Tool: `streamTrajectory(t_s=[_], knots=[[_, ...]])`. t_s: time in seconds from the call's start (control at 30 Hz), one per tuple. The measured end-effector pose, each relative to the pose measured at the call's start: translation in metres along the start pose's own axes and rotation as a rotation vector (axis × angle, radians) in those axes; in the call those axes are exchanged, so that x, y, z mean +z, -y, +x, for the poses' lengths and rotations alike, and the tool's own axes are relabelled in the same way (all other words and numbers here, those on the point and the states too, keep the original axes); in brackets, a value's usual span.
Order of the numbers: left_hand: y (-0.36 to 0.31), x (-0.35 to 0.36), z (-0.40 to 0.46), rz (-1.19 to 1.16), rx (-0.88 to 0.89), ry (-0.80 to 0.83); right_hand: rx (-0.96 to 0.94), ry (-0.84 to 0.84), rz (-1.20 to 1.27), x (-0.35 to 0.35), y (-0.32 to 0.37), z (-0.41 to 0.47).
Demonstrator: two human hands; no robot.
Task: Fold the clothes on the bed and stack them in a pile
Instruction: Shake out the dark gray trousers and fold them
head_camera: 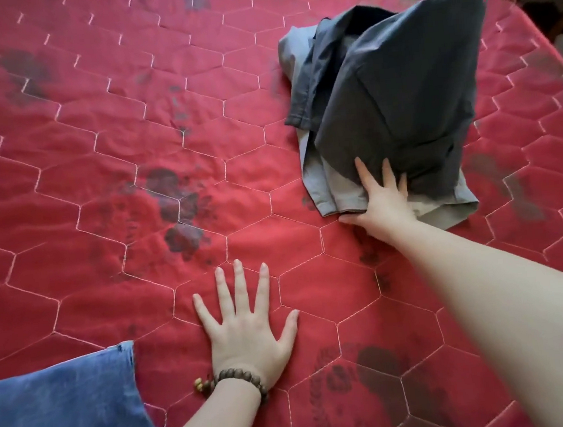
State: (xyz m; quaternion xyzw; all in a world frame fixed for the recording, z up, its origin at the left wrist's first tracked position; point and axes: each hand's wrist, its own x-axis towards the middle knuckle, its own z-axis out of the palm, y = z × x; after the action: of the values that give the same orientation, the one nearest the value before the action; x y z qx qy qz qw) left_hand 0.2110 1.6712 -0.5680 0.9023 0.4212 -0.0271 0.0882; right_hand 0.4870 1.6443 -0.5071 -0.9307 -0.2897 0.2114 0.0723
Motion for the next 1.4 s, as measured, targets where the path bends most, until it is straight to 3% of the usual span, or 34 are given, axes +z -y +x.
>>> streamTrajectory(t_s=[0.17,0.23,0.47,0.77,1.07,1.13,1.23,1.3,1.4], knots=[[0.000,0.002,-0.001,-0.014,0.006,-0.026,-0.052,-0.327,-0.120,0.004,0.000,-0.002],[0.000,0.002,-0.001,0.001,-0.007,-0.028,-0.079,-0.377,-0.107,0.001,0.004,-0.011],[0.008,0.000,-0.013,0.027,0.023,0.021,-0.077,-0.282,-0.043,0.024,0.004,-0.106],[0.042,-0.001,-0.161,0.025,0.067,0.189,-0.109,-0.169,-0.091,0.081,0.002,-0.263],[0.037,-0.031,-0.169,-0.155,0.026,0.363,-0.116,0.003,-0.180,0.102,-0.002,-0.334],[0.035,-0.038,-0.169,-0.208,0.021,0.317,-0.158,-0.065,-0.180,0.095,-0.008,-0.346],[0.019,-0.049,-0.171,-0.212,0.106,0.150,-0.176,-0.429,-0.073,0.080,-0.030,-0.361],[0.002,-0.056,-0.172,-0.211,0.194,0.071,-0.086,-0.431,-0.058,0.069,-0.050,-0.359],[-0.025,-0.064,-0.167,-0.277,0.263,0.048,0.031,-0.285,-0.005,0.058,-0.072,-0.341]])
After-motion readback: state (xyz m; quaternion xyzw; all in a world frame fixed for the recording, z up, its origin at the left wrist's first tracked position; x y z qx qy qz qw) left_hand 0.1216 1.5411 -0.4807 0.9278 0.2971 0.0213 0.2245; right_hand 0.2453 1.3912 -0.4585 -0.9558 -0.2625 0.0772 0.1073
